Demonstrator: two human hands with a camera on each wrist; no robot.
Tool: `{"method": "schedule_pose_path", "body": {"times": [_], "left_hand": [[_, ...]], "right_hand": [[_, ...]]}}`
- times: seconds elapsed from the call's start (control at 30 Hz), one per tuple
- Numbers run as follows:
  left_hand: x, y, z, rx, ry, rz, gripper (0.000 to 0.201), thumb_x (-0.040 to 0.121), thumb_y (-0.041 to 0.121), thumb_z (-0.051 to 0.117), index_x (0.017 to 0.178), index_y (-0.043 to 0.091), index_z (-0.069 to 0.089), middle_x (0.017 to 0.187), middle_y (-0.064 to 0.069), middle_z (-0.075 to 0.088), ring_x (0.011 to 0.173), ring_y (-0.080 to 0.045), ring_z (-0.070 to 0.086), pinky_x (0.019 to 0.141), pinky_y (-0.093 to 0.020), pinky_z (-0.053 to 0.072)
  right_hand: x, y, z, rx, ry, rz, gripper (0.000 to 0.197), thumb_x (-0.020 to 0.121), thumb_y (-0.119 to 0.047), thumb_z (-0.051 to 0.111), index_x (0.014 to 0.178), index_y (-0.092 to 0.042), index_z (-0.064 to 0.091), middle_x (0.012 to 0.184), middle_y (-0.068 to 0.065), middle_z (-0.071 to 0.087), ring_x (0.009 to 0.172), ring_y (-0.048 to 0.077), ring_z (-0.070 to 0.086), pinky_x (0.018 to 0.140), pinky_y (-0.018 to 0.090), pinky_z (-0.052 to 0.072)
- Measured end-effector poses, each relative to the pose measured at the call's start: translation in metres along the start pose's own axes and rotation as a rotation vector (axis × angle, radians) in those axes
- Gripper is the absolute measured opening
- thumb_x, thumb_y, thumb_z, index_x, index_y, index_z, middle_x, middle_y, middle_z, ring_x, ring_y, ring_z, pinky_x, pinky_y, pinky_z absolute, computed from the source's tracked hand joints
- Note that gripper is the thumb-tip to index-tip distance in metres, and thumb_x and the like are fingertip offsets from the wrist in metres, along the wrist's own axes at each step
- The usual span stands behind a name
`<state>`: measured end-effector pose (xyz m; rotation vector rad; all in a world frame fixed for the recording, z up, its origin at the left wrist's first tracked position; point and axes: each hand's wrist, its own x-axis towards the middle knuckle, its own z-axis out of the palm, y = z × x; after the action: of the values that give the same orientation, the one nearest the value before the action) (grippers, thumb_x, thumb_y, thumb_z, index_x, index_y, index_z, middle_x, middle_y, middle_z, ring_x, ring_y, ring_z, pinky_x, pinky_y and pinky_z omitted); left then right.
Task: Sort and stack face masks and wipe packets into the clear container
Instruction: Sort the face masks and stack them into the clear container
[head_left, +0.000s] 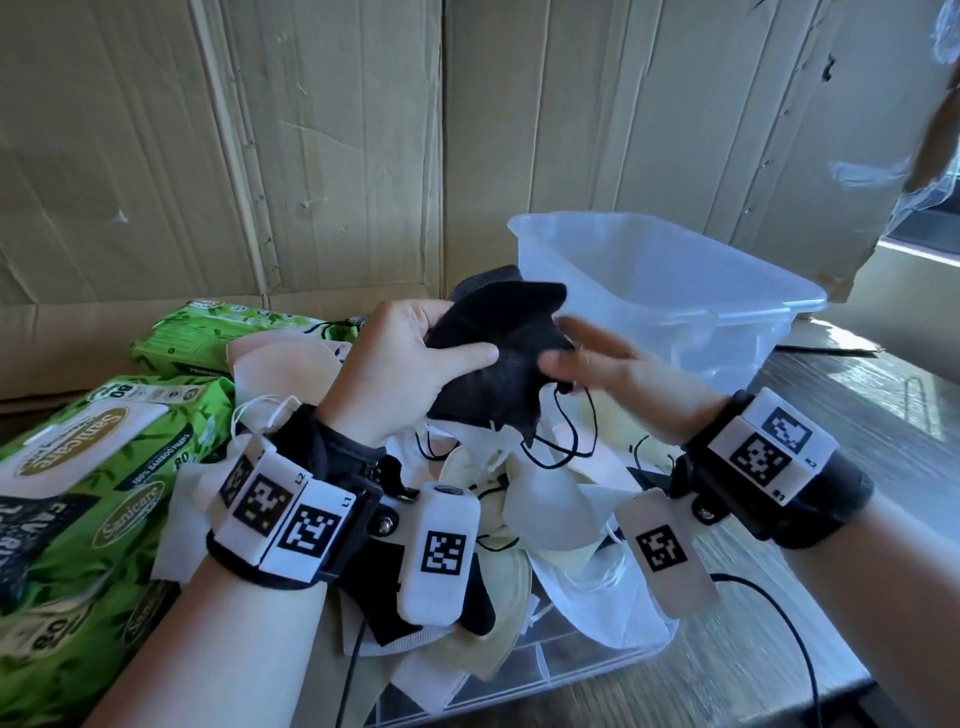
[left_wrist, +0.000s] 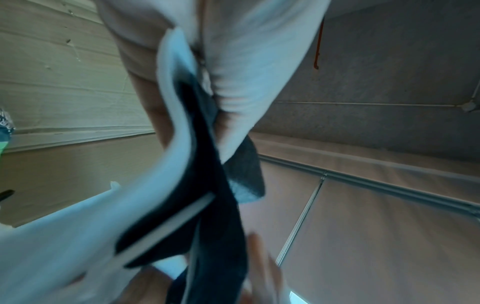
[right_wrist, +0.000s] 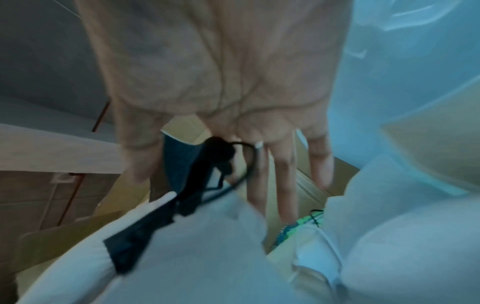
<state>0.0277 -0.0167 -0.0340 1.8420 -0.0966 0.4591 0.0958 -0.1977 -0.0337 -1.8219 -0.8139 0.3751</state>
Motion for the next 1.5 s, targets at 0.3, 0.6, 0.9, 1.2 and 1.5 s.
{"method": "schedule_pose_path", "body": {"times": [0.3,0.6,0.9,1.2,1.5], "left_hand": [[0.007,-0.009,-0.009,-0.05,0.061,0.075,0.028,0.081,0.003,0.067,0.105,0.018,0.063,0.105,-0.005,0.071,0.102,-0.022,0.066,0.096,-0.048,0.048],[0.015,-0.019,-0.035,0.134,0.342,0.076,0.043,0.084,0.015,0.064,0.118,0.037,0.053,0.117,-0.001,0.065,0.11,-0.021,0.06,0.097,-0.047,0.047],[0.005,-0.011,-0.003,0.359,-0.041,0.05,0.036,0.087,0.003,0.055,0.074,0.032,0.072,0.087,0.014,0.07,0.089,-0.009,0.064,0.081,-0.022,0.046],[-0.005,-0.002,0.02,0.39,-0.303,0.04,0.047,0.057,0.048,0.082,0.077,0.006,0.07,0.073,-0.003,0.071,0.064,-0.018,0.06,0.058,-0.026,0.041],[0.003,-0.011,0.007,0.416,0.028,0.089,0.008,0.077,0.011,0.073,0.075,0.018,0.076,0.061,0.011,0.062,0.052,0.008,0.05,0.055,-0.01,0.038]], "right_hand": [[0.0,0.02,-0.002,-0.377,-0.168,0.07,0.035,0.066,0.003,0.078,0.069,-0.012,0.047,0.059,-0.006,0.047,0.057,0.011,0.043,0.061,0.026,0.036],[0.01,0.018,-0.023,0.031,0.246,-0.121,0.045,0.074,0.027,0.054,0.094,-0.014,0.059,0.059,0.002,0.064,0.057,0.014,0.063,0.055,0.025,0.054],[0.025,-0.023,-0.009,0.139,0.476,-0.425,0.041,0.076,0.025,0.051,0.074,-0.014,0.062,0.059,-0.008,0.063,0.064,0.012,0.062,0.067,0.024,0.053],[0.035,-0.029,0.02,-0.044,0.422,-0.366,0.049,0.068,0.02,0.043,0.062,-0.024,0.063,0.068,0.011,0.062,0.068,0.022,0.054,0.071,0.034,0.047],[0.015,-0.013,-0.003,-0.69,0.015,-0.336,0.044,0.065,-0.025,0.083,0.105,-0.022,0.066,0.11,0.0,0.054,0.11,0.011,0.042,0.09,0.008,0.029]]}}
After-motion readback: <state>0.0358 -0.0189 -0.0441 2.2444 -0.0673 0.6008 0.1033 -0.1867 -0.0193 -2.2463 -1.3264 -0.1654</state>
